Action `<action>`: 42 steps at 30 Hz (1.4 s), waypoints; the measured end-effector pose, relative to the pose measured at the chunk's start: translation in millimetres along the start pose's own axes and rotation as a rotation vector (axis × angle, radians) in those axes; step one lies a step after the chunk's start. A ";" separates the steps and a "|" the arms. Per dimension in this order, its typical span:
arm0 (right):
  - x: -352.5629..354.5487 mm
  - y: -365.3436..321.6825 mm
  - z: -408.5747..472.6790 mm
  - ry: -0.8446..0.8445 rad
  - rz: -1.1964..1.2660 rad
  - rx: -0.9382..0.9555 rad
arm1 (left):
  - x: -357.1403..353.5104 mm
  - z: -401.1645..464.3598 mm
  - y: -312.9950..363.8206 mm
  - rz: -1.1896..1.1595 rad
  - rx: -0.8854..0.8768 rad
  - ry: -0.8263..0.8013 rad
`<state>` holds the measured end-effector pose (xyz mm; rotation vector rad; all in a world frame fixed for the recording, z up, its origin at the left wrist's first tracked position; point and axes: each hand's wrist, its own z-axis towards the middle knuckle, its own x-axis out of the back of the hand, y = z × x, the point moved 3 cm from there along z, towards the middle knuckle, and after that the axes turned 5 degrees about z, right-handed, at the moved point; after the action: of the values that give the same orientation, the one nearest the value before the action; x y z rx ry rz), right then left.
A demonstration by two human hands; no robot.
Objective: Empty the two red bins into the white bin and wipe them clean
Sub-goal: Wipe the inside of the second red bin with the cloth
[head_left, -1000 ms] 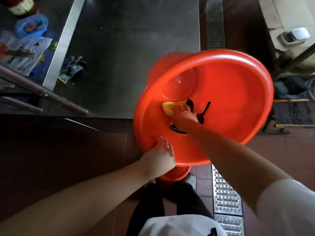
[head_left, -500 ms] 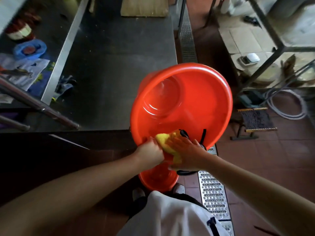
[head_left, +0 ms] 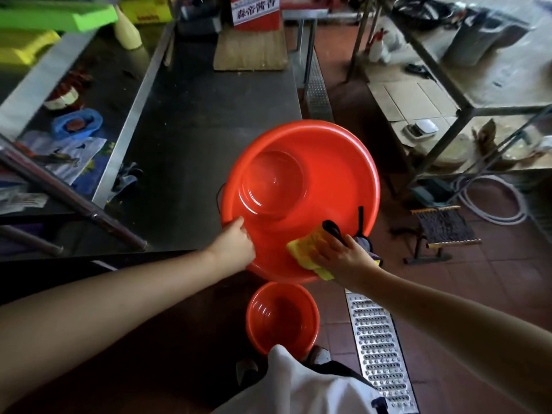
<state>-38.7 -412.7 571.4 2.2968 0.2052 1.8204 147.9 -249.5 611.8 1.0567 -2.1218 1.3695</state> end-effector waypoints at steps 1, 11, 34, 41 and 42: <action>2.9 -0.9 2.7 0.020 -0.016 0.007 | -2.6 -2.6 -6.8 0.011 0.018 -0.026; 18.1 -9.6 11.7 0.001 -0.057 0.032 | -1.8 23.0 66.4 -0.325 0.173 -0.096; -41.5 -39.0 73.5 -0.337 0.555 -0.221 | 28.0 30.3 79.9 -0.397 0.047 -0.038; -58.7 22.1 80.6 -0.277 0.345 -0.362 | 33.5 32.3 80.3 -0.318 0.003 -0.013; -56.7 17.5 87.1 -0.290 0.379 -0.384 | 34.3 34.8 81.3 -0.316 -0.002 -0.020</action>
<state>32.7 -449.2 503.0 2.3795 -0.6065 1.4714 65.9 -274.7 571.5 1.3425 -1.8694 1.2082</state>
